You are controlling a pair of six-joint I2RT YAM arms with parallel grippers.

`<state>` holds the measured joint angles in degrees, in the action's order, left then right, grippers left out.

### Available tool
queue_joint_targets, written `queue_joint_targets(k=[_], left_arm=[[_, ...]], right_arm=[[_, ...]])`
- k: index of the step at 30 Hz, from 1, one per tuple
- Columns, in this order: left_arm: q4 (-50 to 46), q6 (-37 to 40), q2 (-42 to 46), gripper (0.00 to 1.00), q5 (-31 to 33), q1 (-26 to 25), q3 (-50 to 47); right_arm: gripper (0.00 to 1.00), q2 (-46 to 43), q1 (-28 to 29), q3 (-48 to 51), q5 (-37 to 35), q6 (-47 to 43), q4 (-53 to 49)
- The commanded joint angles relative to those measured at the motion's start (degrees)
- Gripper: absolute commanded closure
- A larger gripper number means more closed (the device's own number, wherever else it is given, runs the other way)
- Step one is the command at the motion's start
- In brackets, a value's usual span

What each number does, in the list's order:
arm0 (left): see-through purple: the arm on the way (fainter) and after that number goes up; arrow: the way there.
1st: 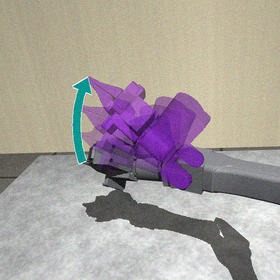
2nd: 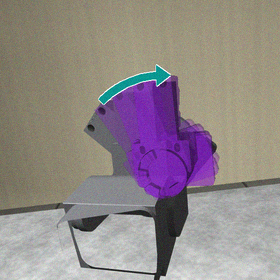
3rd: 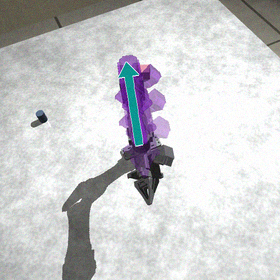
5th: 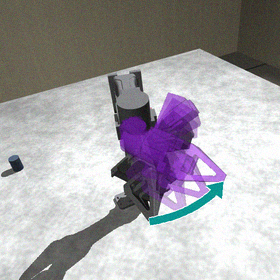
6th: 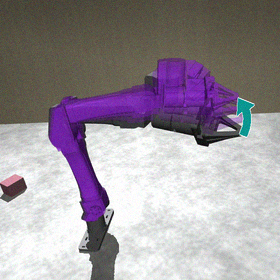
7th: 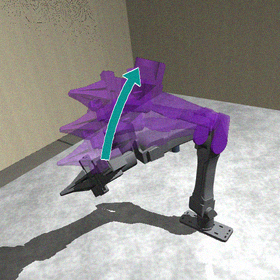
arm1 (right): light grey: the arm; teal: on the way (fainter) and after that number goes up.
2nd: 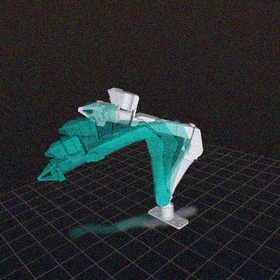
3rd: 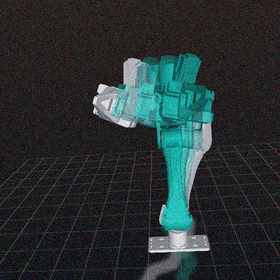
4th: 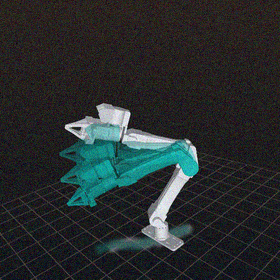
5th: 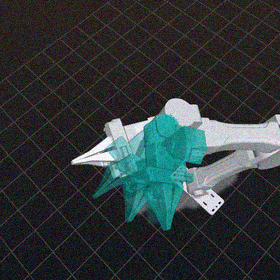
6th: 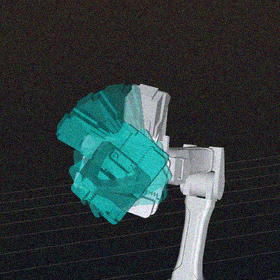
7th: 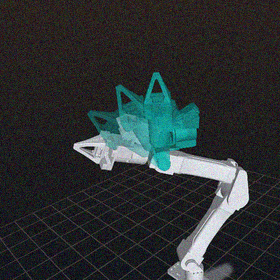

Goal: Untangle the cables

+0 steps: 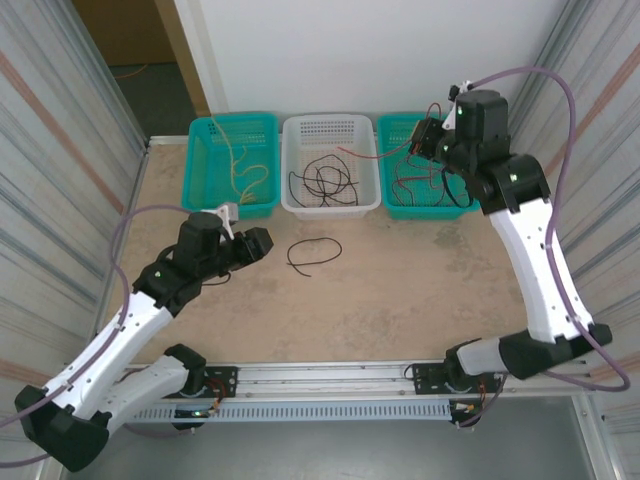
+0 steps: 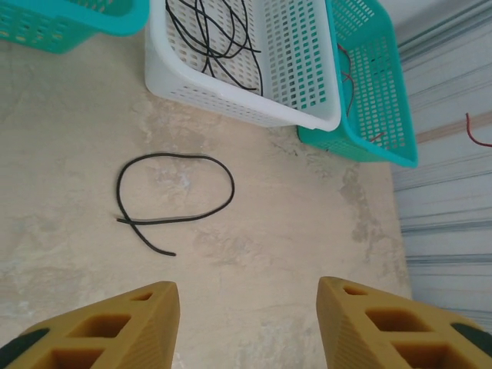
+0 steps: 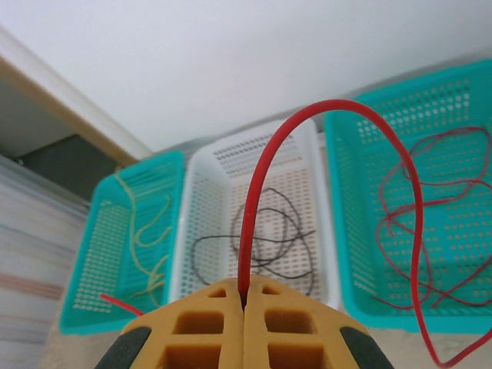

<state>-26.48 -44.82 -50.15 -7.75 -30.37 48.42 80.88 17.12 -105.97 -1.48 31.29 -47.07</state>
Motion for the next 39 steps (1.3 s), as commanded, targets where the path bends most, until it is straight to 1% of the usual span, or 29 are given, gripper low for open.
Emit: queue_joint_targets(k=[1,4,7,14,16,17,20,21,22,23,24,25,28,31,39], left_arm=[[-4.9,6.9,-0.4,0.47,1.7,0.3,2.9],[-5.4,7.8,-0.6,0.47,0.6,0.7,3.2],[-5.0,8.5,-0.8,0.47,-1.4,1.0,2.9],[-5.7,10.2,-2.1,0.47,-2.6,1.1,3.1],[-5.9,10.8,-2.5,0.48,-3.0,1.1,3.1],[-6.1,11.0,-2.7,0.48,-3.0,1.1,3.2],[-6.7,12.1,-3.0,0.48,-3.4,1.1,3.3],[-6.9,12.3,-3.1,0.46,-3.5,1.1,3.2],[-7.1,12.5,-3.4,0.45,-3.6,1.1,3.1],[-7.4,12.7,-3.8,0.44,-3.9,1.1,3.1],[-7.9,13.1,-4.5,0.43,-4.2,1.1,3.2],[-8.4,13.3,-5.1,0.43,-4.6,1.1,3.3],[-9.0,13.7,-6.8,0.42,-5.5,0.9,3.2],[-9.2,13.9,-8.1,0.42,-4.9,0.4,2.6],[-9.6,14.7,-13.7,0.44,-3.4,-2.5,2.1]], right_arm=[[1.0,4.5,-5.2,-3.4,7.8,-2.9,-3.0],[1.0,8.9,-9.0,-5.5,11.3,-2.6,-2.6],[1.0,13.8,-11.4,-8.5,13.2,-2.6,-3.9],[1.0,20.8,-15.2,-10.0,13.3,-2.0,-4.1],[0.94,22.6,-16.2,-10.3,14.0,-1.5,-4.0],[0.89,23.3,-16.5,-10.4,14.2,-1.4,-4.2],[0.68,25.1,-16.6,-11.7,14.1,-1.7,-5.7],[0.63,25.1,-16.6,-11.6,13.7,-1.6,-5.9],[0.6,24.9,-16.6,-11.6,13.5,-1.6,-6.1],[0.57,24.6,-16.6,-11.5,13.4,-1.6,-6.2],[0.47,24.1,-16.4,-11.2,13.0,-1.6,-6.2],[0.45,23.6,-16.2,-11.0,12.6,-1.6,-6.2],[0.46,20.9,-15.1,-9.9,12.0,-1.8,-6.2],[0.46,16.4,-12.5,-6.1,10.6,-2.0,-5.5],[0.45,-1.2,-0.3,20.8,5.1,1.6,3.8]])
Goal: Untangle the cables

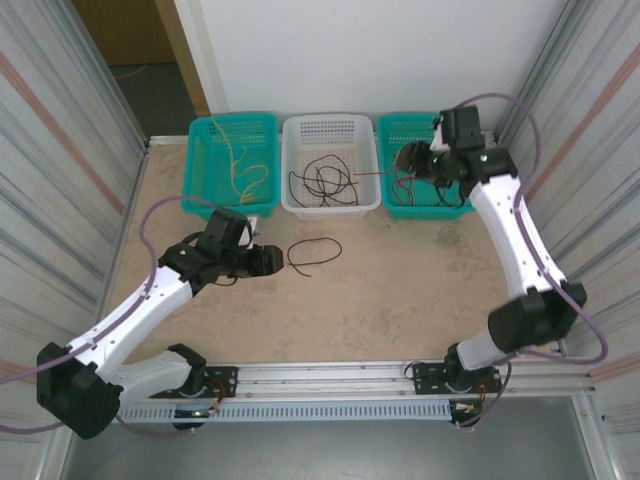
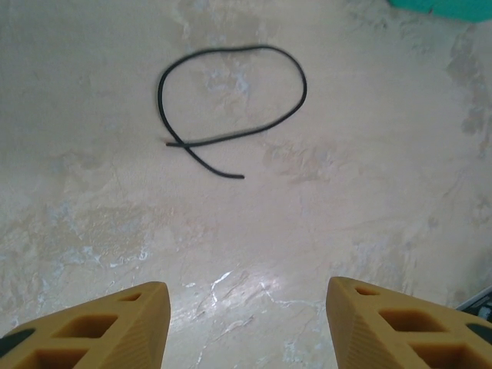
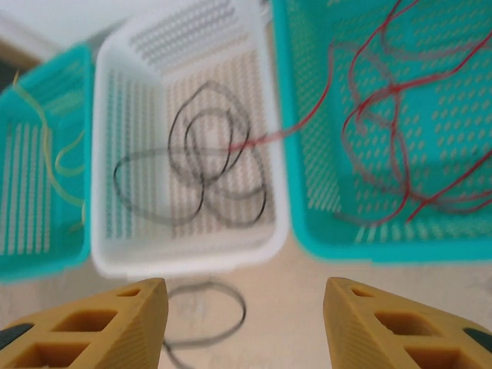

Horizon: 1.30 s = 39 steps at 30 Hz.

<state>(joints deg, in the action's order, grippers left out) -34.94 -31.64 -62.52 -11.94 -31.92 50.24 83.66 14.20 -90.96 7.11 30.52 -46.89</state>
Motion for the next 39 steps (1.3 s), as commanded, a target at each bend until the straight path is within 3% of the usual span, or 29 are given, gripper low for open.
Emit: queue_joint_targets(k=[1,7,12,20,24,31,39], left_arm=[[-0.9,1.6,-1.9,0.44,1.1,-1.2,0.3],[-1.3,3.0,-6.8,0.42,3.6,-1.6,0.8],[-1.4,3.7,-8.6,0.43,5.7,-2.0,0.9],[-4.5,5.3,-18.2,0.39,8.7,-4.3,4.9],[-3.7,5.6,-22.0,0.41,9.2,-4.8,7.4],[1.4,6.4,-21.8,0.42,7.5,-4.8,7.9],[-0.3,10.1,-22.1,0.41,9.0,-4.9,8.1]], right_arm=[[0.45,-5.0,3.5,7.5,-4.3,2.9,3.7],[0.45,-5.7,7.3,10.8,-8.0,4.1,2.2],[0.51,2.0,0.0,5.1,-0.6,5.9,3.2],[0.53,14.1,-4.0,-3.1,3.2,6.7,5.5],[0.53,17.6,-6.2,-4.5,4.8,7.0,6.5],[0.48,26.0,-8.8,-8.7,8.4,6.5,8.1],[0.48,38.5,-10.4,-19.3,12.6,6.1,9.5]])
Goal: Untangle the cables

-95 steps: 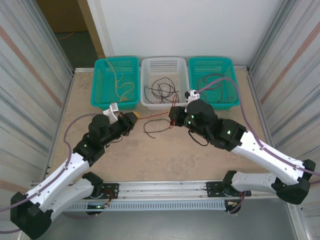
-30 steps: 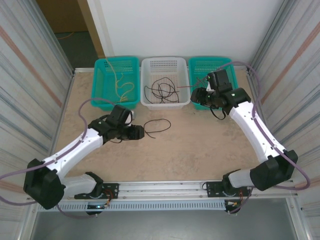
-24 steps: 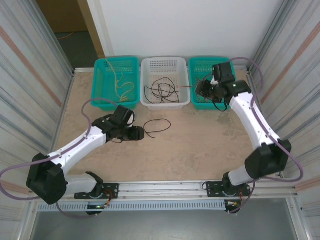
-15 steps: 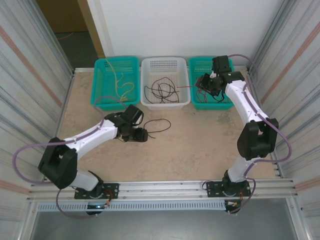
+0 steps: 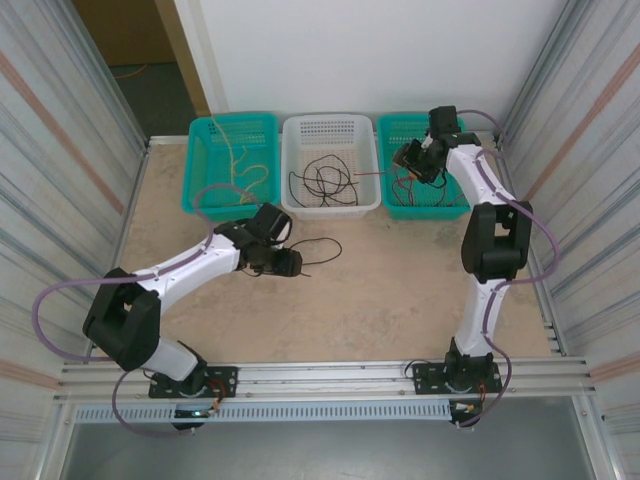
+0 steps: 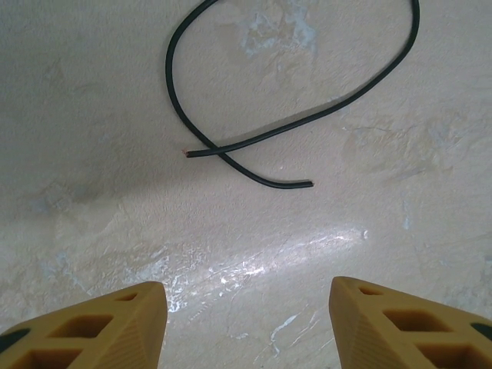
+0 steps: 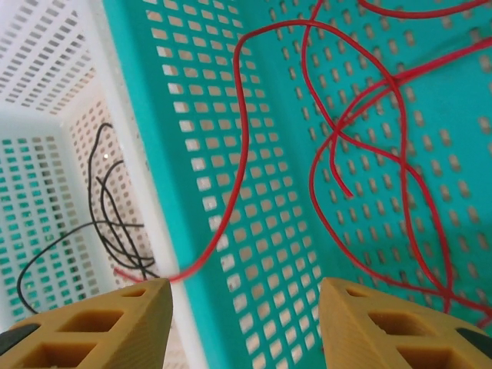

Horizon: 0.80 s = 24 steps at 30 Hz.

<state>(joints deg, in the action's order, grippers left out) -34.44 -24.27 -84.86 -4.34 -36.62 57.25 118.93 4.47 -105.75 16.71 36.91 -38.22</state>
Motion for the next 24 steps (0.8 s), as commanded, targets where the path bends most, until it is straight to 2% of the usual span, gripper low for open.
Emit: queue_joint_targets(k=[1,8,15,24], left_arm=[[-1.0,3.1,0.3,0.41,2.0,-0.2,1.0],[-1.7,5.3,-0.2,0.4,3.9,-0.2,1.8],[-1.5,6.1,-0.5,0.4,3.6,-0.2,3.2],[-1.8,6.6,1.3,0.4,3.9,-0.1,1.9]], right_arm=[[0.48,4.7,-0.8,-6.2,3.6,-0.3,0.9],[0.5,13.5,-0.6,-14.8,5.9,0.4,-0.5],[0.61,14.2,-0.3,-13.1,4.8,0.3,-0.7],[0.91,14.9,-0.5,-11.6,2.8,-3.0,-3.0]])
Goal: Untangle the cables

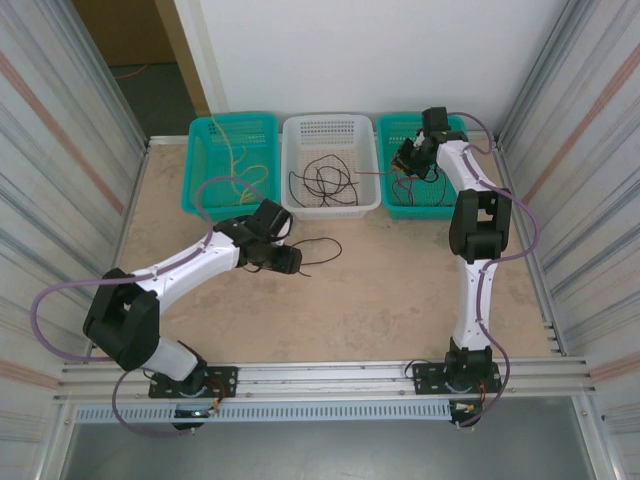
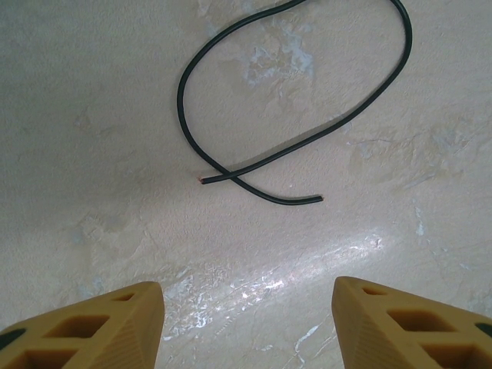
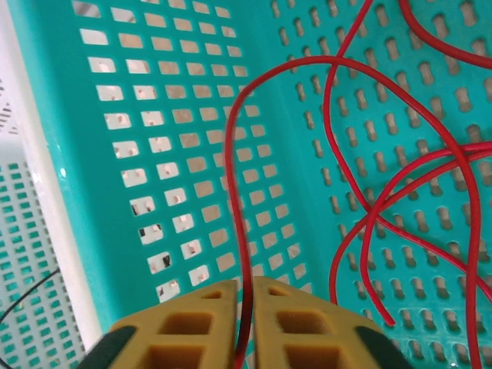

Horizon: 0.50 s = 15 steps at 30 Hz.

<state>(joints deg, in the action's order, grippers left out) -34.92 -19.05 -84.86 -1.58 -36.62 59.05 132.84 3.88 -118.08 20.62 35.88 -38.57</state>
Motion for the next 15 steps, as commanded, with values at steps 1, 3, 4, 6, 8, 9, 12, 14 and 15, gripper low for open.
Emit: queue_joint_targets(k=[1,3,4,6,8,9,12,14,15], left_arm=[[-1.3,1.4,1.7,0.4,1.2,-0.1,-0.1],[-1.3,1.5,2.1,0.4,1.2,-0.1,-0.5],[-1.3,1.6,2.2,0.4,1.3,-0.2,-0.6],[-1.5,1.7,2.3,0.4,1.3,-0.2,-0.5],[-2.0,1.8,2.7,0.4,1.5,-0.1,-0.5],[-2.3,1.7,3.1,0.4,1.6,-0.1,-0.5],[-3.4,1.4,4.2,0.4,1.8,-0.1,-0.9],[-3.7,1.1,5.0,0.4,1.8,-0.1,-1.7],[-3.7,0.7,5.4,0.4,1.8,-0.1,-2.3]], right_arm=[[0.94,0.9,-0.2,0.6,-2.6,-2.6,-3.5],[0.98,0.8,-0.4,0.4,-6.2,-3.8,-5.5],[1.0,0.6,-0.6,0.4,-8.0,-4.5,-6.4],[1.0,0.0,-0.9,0.2,-12.5,-6.1,-8.7],[1.0,0.0,-1.1,-0.8,-17.4,-7.7,-11.4],[1.0,0.0,-1.1,-1.5,-19.5,-8.5,-12.7],[1.0,0.5,-0.9,-4.1,-24.8,-10.5,-16.5],[0.93,0.4,-0.7,-5.7,-27.0,-11.6,-18.5],[0.85,-0.2,-0.3,-5.9,-28.2,-12.1,-18.8]])
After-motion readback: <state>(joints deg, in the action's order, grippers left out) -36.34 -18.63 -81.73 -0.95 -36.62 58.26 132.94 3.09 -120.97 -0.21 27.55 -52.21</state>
